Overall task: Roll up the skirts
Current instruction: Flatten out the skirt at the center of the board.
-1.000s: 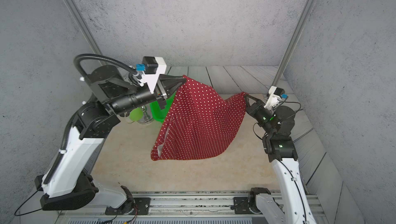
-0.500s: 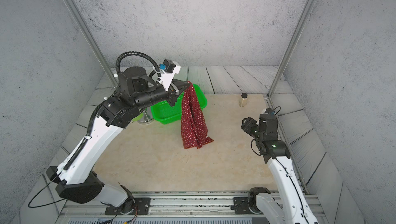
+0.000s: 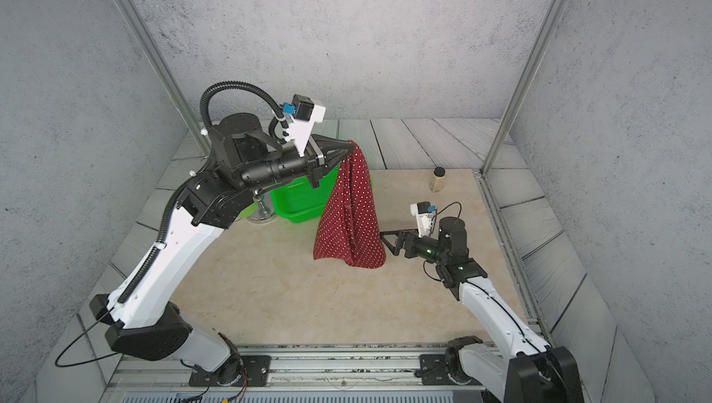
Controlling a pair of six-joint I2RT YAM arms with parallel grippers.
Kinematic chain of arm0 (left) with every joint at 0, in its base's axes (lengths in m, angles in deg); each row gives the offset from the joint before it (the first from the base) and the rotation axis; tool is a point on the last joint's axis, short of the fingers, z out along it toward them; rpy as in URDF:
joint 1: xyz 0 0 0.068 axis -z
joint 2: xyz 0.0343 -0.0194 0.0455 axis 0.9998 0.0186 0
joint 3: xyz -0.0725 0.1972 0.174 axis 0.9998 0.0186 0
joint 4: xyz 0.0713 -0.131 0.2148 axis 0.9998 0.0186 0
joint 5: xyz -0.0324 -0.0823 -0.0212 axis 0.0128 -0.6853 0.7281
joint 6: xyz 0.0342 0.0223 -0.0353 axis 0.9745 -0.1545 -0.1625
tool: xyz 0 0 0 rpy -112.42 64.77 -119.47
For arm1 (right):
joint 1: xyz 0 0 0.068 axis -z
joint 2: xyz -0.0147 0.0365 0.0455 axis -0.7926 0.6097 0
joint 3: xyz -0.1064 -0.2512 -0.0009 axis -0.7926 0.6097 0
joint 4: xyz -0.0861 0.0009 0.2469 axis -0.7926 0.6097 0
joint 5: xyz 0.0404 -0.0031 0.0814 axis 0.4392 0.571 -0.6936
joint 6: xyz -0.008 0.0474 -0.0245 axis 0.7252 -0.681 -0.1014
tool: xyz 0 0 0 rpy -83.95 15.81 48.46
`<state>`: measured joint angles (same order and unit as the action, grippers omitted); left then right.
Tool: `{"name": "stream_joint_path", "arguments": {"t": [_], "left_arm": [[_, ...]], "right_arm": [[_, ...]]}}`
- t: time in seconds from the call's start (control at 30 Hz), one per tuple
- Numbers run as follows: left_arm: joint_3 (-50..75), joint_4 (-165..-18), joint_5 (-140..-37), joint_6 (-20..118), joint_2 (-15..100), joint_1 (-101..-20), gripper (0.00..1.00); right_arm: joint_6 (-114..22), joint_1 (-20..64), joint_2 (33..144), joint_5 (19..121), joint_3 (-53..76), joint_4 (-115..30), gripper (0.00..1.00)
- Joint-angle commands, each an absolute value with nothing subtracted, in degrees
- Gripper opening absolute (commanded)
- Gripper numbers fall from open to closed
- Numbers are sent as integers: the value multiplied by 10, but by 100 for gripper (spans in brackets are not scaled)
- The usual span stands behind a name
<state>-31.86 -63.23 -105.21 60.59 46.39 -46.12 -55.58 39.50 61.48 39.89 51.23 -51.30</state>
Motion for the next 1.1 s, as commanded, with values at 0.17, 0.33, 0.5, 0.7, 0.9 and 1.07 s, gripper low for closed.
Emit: {"name": "stream_joint_path", "arguments": {"t": [0.17, 0.33, 0.5, 0.7, 0.9, 1.07], "left_arm": [[-282, -629, -1149, 641, 393, -510, 0], [-206, -625, -1124, 637, 356, -555, 0], [-157, -588, -1072, 662, 325, -561, 0], [-107, -566, -1006, 694, 297, -564, 0], [-105, -579, -995, 718, 268, -566, 0], [-122, -623, -989, 716, 230, -565, 0]], "right_arm": [[-505, 342, 695, 277, 427, -518, 59], [-471, 354, 568, 438, 450, -421, 0], [-370, 364, 425, 663, 402, -223, 0], [-325, 365, 368, 702, 337, -170, 0], [-262, 365, 338, 727, 247, -144, 0], [-220, 366, 361, 711, 123, -107, 0]]}}
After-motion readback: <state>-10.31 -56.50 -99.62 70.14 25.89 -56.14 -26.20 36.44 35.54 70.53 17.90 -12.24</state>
